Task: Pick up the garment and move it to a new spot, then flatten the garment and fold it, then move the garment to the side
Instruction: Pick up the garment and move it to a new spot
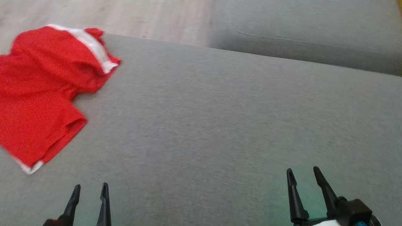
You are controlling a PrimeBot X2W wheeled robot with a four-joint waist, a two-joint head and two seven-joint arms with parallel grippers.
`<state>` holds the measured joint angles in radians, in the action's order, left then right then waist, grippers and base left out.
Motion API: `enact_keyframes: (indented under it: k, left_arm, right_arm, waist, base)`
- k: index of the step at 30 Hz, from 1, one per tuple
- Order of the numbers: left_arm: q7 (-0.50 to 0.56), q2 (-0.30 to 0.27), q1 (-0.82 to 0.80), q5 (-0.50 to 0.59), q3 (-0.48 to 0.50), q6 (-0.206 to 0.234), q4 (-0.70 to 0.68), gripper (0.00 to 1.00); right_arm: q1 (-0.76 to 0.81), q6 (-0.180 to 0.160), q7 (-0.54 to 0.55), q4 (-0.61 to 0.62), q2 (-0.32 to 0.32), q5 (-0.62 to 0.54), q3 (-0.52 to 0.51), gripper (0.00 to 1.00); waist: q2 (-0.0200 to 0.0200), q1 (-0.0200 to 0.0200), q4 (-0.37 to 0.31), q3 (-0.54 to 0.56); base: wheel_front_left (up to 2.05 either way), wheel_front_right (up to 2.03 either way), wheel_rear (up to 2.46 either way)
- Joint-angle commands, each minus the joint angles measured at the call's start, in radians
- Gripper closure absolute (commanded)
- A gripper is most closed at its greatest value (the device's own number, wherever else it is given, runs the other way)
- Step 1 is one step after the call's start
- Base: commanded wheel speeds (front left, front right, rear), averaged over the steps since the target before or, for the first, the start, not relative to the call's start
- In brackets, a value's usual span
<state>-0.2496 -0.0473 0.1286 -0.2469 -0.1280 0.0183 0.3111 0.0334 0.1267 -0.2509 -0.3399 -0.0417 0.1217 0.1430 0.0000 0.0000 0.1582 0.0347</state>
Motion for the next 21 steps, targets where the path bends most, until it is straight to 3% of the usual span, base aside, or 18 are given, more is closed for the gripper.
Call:
enact_keyframes:
  k: [1, 4, 10, 21]
  left_arm:
    - [-0.012, -0.005, -0.036, 0.000, 0.036, 0.005, -0.033, 0.00]
    - [-0.012, -0.010, -0.030, -0.003, 0.054, 0.010, -0.040, 0.00]
    - [-0.012, -0.016, -0.015, -0.006, 0.075, 0.016, -0.058, 0.00]
    - [-0.012, -0.016, -0.009, -0.026, 0.078, 0.010, -0.074, 0.00]
  right_arm:
    - [-0.022, 0.004, -0.011, 0.029, -0.008, 0.000, 0.024, 0.00]
    - [-0.020, 0.004, -0.011, 0.031, -0.008, 0.004, 0.034, 0.00]
    - [-0.019, 0.004, -0.011, 0.033, -0.008, 0.008, 0.047, 0.00]
    - [-0.020, 0.004, -0.011, 0.038, -0.008, 0.009, 0.057, 0.00]
  waist:
    - [0.0000, 0.0000, 0.059, 0.003]
    - [0.0000, 0.0000, 0.141, 0.004]
    - [0.0000, 0.0000, 0.228, 0.006]
    - [0.0000, 0.0000, 0.258, 0.008]
  base:
    - [0.00, 0.00, 0.00]
    - [0.00, 0.00, 0.00]
    - [0.00, 0.00, 0.00]
    - [0.00, 0.00, 0.00]
